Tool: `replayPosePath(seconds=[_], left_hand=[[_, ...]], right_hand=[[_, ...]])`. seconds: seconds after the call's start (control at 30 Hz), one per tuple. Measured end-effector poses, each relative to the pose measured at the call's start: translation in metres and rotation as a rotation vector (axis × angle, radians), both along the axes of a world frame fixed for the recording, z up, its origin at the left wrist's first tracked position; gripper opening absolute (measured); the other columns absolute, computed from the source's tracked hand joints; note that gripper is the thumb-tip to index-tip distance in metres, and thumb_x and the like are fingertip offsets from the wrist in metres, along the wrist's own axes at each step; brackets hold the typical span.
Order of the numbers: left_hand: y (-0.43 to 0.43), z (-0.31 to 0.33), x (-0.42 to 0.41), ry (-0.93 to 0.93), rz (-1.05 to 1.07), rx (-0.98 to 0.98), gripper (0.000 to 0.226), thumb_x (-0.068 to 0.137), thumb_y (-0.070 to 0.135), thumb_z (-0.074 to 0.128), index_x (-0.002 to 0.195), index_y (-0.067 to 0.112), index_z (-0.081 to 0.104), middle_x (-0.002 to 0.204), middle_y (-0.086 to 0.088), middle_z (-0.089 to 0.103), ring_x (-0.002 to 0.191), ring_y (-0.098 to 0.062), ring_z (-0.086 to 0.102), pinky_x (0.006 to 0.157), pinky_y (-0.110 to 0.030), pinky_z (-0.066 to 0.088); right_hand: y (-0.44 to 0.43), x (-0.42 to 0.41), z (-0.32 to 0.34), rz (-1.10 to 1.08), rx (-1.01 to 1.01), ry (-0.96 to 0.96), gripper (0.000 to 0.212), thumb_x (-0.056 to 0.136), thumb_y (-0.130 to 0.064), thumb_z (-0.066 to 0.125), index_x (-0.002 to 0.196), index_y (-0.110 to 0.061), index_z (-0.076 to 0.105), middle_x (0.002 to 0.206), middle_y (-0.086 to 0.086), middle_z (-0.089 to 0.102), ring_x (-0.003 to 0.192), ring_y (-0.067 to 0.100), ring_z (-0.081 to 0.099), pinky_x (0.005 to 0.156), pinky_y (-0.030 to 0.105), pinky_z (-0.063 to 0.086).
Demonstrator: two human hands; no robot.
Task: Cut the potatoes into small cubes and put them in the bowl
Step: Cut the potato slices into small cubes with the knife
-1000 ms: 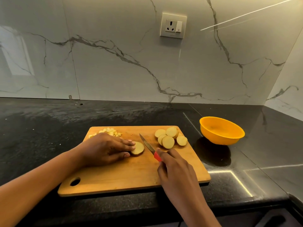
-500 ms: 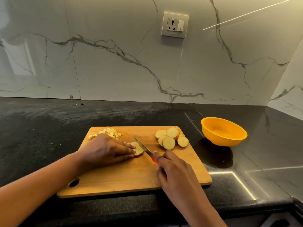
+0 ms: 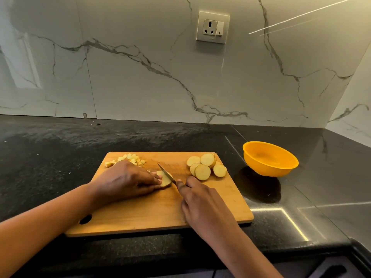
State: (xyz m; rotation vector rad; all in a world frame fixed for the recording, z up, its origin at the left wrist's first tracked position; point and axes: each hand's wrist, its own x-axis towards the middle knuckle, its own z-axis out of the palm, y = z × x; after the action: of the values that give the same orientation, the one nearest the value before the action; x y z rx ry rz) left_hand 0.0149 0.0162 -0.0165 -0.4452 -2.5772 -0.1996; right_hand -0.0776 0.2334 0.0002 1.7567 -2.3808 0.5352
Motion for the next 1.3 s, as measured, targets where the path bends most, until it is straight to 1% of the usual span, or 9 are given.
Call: replayPosePath(seconds=[0.13, 0.33, 0.43, 0.53, 0.63, 0.8, 0.97, 1.07, 1.3], left_hand=[[0.0, -0.001, 0.0, -0.007, 0.021, 0.011, 0.042, 0.095, 0.049, 0.041, 0.102, 0.02, 0.071, 0.097, 0.007, 0.073, 0.093, 0.004, 0.064, 0.081, -0.005, 0.047], [-0.001, -0.001, 0.0, -0.006, 0.021, 0.017, 0.036, 0.092, 0.045, 0.047, 0.103, 0.02, 0.071, 0.1, 0.007, 0.072, 0.093, 0.003, 0.065, 0.079, -0.012, 0.052], [-0.002, -0.001, -0.001, -0.007, 0.021, 0.01, 0.031, 0.089, 0.04, 0.053, 0.103, 0.02, 0.071, 0.101, 0.007, 0.072, 0.097, 0.003, 0.064, 0.079, -0.015, 0.054], [-0.002, -0.001, 0.0, -0.002, 0.018, 0.015, 0.03, 0.089, 0.04, 0.053, 0.103, 0.02, 0.071, 0.101, 0.006, 0.072, 0.098, 0.003, 0.063, 0.081, -0.013, 0.053], [-0.001, -0.001, 0.0, 0.006, 0.023, 0.01, 0.033, 0.089, 0.042, 0.051, 0.102, 0.02, 0.071, 0.1, 0.007, 0.072, 0.095, 0.002, 0.065, 0.078, -0.015, 0.054], [0.0, 0.0, 0.0, 0.01, 0.029, -0.014, 0.032, 0.089, 0.042, 0.052, 0.1, 0.019, 0.072, 0.098, 0.006, 0.073, 0.091, 0.0, 0.067, 0.075, -0.015, 0.055], [0.0, -0.001, 0.003, 0.004, 0.032, -0.023, 0.035, 0.093, 0.043, 0.046, 0.102, 0.022, 0.072, 0.1, 0.008, 0.072, 0.095, 0.002, 0.065, 0.083, -0.008, 0.049], [0.003, 0.001, 0.005, 0.028, 0.028, -0.044, 0.041, 0.096, 0.046, 0.04, 0.1, 0.022, 0.073, 0.1, 0.008, 0.072, 0.092, 0.001, 0.066, 0.082, -0.011, 0.05], [0.003, 0.003, 0.005, 0.007, 0.054, -0.054, 0.031, 0.091, 0.041, 0.05, 0.1, 0.023, 0.073, 0.099, 0.008, 0.072, 0.091, 0.001, 0.066, 0.08, -0.011, 0.051]], right_hand=[[0.015, 0.003, -0.001, -0.007, 0.018, -0.017, 0.05, 0.1, -0.024, 0.04, 0.148, -0.022, 0.028, 0.121, -0.006, 0.042, 0.1, 0.011, 0.05, 0.082, 0.024, 0.043], [0.049, 0.012, -0.001, -0.029, 0.022, -0.05, 0.05, 0.1, -0.029, 0.037, 0.148, -0.031, 0.026, 0.114, -0.013, 0.039, 0.089, 0.003, 0.041, 0.063, 0.011, 0.028], [0.048, 0.011, 0.001, -0.045, 0.012, -0.04, 0.049, 0.1, -0.029, 0.038, 0.147, -0.032, 0.028, 0.102, -0.016, 0.033, 0.088, 0.003, 0.043, 0.06, 0.01, 0.027], [0.03, 0.007, 0.001, -0.04, -0.014, -0.018, 0.048, 0.1, -0.027, 0.04, 0.147, -0.028, 0.031, 0.101, -0.014, 0.034, 0.087, 0.004, 0.044, 0.061, 0.014, 0.029], [0.006, -0.001, -0.001, -0.04, -0.038, -0.037, 0.045, 0.099, -0.027, 0.042, 0.144, -0.026, 0.036, 0.11, -0.008, 0.044, 0.094, 0.006, 0.046, 0.073, 0.018, 0.033], [-0.013, -0.005, 0.0, -0.06, -0.01, -0.058, 0.04, 0.098, -0.027, 0.045, 0.138, -0.024, 0.045, 0.114, -0.004, 0.047, 0.1, 0.011, 0.05, 0.081, 0.023, 0.043], [0.021, 0.002, -0.009, -0.02, -0.055, -0.016, 0.049, 0.099, -0.029, 0.039, 0.148, -0.028, 0.028, 0.113, -0.01, 0.043, 0.092, 0.007, 0.049, 0.072, 0.015, 0.037], [0.031, 0.002, -0.01, -0.036, -0.093, -0.025, 0.048, 0.1, -0.029, 0.037, 0.147, -0.032, 0.03, 0.103, -0.015, 0.038, 0.089, 0.007, 0.05, 0.064, 0.013, 0.031], [0.019, 0.003, -0.008, -0.04, -0.192, -0.073, 0.046, 0.099, -0.027, 0.042, 0.144, -0.031, 0.036, 0.103, -0.016, 0.041, 0.087, 0.004, 0.047, 0.067, 0.011, 0.033]])
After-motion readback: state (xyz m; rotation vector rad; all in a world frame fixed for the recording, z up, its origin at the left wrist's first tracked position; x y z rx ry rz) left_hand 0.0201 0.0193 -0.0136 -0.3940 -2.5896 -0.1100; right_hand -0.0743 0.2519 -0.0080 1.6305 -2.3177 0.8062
